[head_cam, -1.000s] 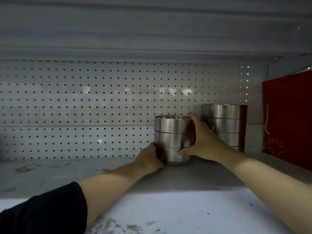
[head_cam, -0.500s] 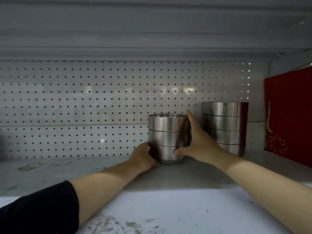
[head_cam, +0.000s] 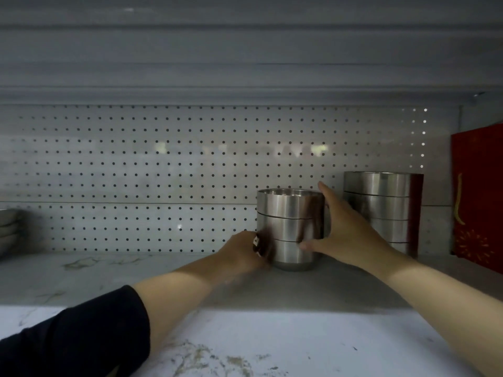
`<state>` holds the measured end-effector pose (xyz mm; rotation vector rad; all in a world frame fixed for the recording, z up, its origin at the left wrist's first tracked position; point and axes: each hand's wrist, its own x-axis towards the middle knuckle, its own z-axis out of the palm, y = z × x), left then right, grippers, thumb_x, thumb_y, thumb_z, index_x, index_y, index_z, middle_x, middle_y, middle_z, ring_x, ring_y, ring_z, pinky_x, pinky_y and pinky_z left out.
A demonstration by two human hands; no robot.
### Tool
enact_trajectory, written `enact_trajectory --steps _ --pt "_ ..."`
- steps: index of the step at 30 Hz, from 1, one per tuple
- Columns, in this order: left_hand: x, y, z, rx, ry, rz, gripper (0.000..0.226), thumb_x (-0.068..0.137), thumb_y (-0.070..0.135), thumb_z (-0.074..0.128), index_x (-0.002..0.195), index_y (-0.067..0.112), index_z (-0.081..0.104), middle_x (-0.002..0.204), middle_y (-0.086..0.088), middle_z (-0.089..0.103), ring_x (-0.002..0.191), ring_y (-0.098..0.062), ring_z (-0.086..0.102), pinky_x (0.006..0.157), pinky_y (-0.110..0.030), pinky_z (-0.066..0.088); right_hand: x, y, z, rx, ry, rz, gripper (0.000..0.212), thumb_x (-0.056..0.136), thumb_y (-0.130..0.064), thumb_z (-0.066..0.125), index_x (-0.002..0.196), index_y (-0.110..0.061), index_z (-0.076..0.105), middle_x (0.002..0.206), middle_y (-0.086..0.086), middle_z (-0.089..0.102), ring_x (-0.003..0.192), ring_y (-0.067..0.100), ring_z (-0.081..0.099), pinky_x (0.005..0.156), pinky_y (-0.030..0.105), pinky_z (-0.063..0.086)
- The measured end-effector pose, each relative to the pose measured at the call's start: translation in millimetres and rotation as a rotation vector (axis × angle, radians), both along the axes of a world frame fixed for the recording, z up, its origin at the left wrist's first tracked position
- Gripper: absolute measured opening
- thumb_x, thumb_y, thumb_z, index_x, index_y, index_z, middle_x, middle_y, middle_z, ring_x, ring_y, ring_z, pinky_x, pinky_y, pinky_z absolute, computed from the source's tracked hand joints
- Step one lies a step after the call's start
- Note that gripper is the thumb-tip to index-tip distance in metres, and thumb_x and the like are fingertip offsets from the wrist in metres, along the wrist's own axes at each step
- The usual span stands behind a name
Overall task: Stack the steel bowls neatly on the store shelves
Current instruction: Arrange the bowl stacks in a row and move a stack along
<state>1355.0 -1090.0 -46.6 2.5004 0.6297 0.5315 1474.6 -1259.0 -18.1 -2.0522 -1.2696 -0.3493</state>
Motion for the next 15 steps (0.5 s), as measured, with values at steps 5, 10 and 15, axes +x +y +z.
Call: enact_trajectory --steps 5,10,15 --pt "-66.7 18.0 24.2 0.21 0.068 -0.019 0.051 0.081 0.017 0.066 0.129 0.02 0.051 0.126 0.0 0.056 0.112 -0.014 0.055 0.087 -0.019 0.045 -34.2 -11.9 32.2 -0.031 -0.12 -0.106 0.095 0.063 -0.06 0.073 0.141 -0.038 0.024 0.142 -0.004 0.041 0.108 0.012 0.048 0.084 0.03 0.04" --pt "-175.0 53.7 44.6 0.318 0.124 0.112 0.045 0.084 0.021 0.063 0.127 0.024 0.051 0.126 0.004 0.055 0.112 -0.014 0.055 0.086 -0.02 0.043 -125.7 42.1 43.3 -0.172 -0.177 -0.038 0.084 0.067 -0.059 0.07 0.138 -0.037 0.03 0.141 -0.005 0.04 0.113 0.016 0.049 0.086 0.03 0.044" --pt "-324.8 99.2 35.9 0.442 0.145 0.226 0.044 0.083 0.015 0.06 0.127 0.019 0.055 0.125 -0.001 0.06 0.113 -0.019 0.056 0.093 -0.028 0.046 -258.2 134.9 38.4 -0.224 -0.18 0.101 0.073 0.072 -0.059 0.068 0.133 -0.041 0.033 0.135 -0.01 0.044 0.096 0.009 0.056 0.08 0.026 0.044"
